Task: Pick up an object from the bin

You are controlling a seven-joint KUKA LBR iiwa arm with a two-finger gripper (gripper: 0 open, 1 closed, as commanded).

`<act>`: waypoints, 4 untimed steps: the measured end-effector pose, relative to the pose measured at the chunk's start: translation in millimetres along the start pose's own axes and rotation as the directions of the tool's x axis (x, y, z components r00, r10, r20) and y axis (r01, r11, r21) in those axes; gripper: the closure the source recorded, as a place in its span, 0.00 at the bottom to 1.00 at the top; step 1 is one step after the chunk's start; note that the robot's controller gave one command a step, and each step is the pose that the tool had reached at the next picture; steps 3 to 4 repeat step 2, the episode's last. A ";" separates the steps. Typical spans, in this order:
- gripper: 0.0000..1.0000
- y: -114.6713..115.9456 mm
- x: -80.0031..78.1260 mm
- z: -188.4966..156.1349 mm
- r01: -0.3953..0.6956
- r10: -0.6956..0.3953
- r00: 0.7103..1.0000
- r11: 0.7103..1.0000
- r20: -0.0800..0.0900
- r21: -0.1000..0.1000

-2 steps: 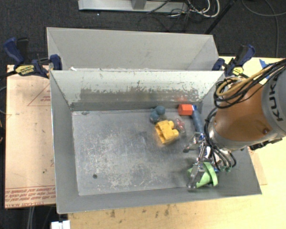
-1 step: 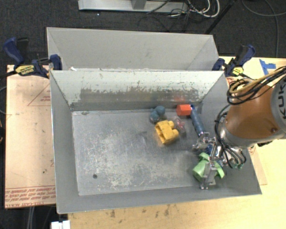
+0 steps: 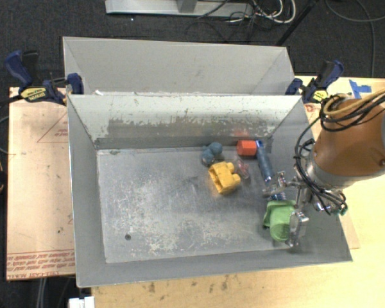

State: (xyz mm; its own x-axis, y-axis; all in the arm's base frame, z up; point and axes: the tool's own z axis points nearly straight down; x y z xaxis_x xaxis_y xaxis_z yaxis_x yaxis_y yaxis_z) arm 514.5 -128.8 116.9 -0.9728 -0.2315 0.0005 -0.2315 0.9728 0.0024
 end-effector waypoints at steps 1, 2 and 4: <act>1.00 3.6 -2.6 -1.5 0.002 -0.002 1.000 1.000 0.004 -0.006; 1.00 12.1 -6.3 -85.6 0.015 -0.015 1.000 1.000 0.007 0.005; 1.00 12.1 -6.3 -85.6 0.015 -0.015 1.000 1.000 0.007 0.005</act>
Offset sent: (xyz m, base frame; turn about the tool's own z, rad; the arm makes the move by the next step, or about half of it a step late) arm 0.0000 0.0000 0.0000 0.0000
